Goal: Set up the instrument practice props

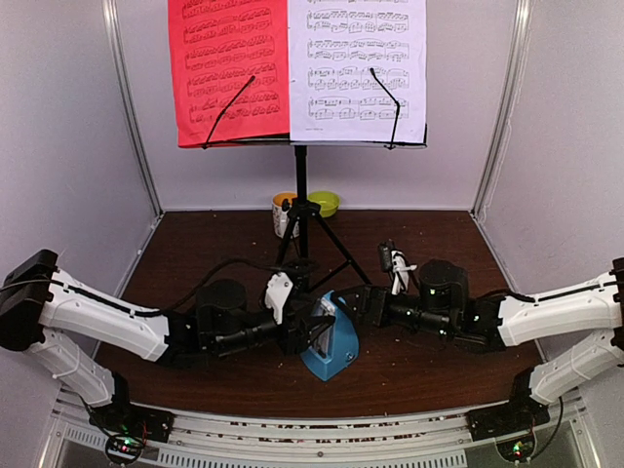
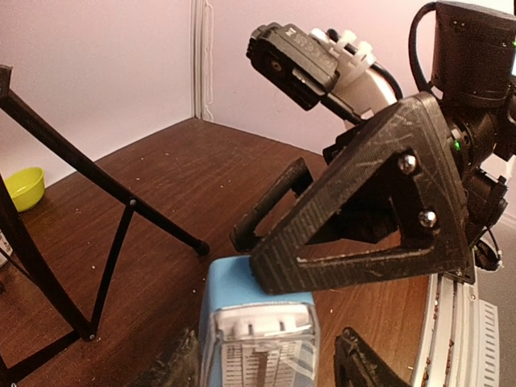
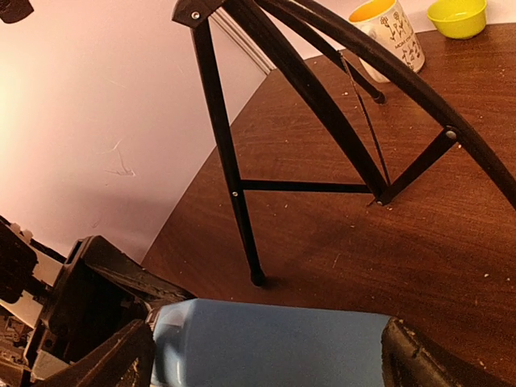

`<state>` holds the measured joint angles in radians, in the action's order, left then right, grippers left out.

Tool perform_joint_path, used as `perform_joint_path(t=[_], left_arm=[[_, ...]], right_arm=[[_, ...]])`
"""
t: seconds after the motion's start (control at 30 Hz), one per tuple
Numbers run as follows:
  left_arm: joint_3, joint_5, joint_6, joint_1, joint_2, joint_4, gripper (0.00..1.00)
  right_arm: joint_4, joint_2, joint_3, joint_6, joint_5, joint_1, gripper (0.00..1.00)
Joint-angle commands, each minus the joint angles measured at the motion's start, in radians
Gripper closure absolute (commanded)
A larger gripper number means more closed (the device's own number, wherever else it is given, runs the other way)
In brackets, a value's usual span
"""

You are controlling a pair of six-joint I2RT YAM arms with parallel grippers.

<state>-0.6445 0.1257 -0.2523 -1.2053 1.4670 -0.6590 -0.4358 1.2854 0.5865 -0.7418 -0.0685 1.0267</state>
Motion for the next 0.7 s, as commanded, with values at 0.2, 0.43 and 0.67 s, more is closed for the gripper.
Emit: perform_joint_path(t=[0.2,0.43,0.67], left_arm=[[-0.025,0.015,0.043,0.003,0.011,-0.078,0.51],[-0.044,0.015,0.061,0.003,0.014,-0.062,0.53],[-0.070,0.004,0.080,0.003,0.024,-0.048,0.51]], right_arm=[[-0.033,0.022,0.003,-0.048,-0.025,-0.010,0.05],[-0.056,0.032,-0.052,-0.057,-0.014,-0.010,0.08],[-0.079,0.064,-0.063,-0.059,-0.020,-0.011,0.10]])
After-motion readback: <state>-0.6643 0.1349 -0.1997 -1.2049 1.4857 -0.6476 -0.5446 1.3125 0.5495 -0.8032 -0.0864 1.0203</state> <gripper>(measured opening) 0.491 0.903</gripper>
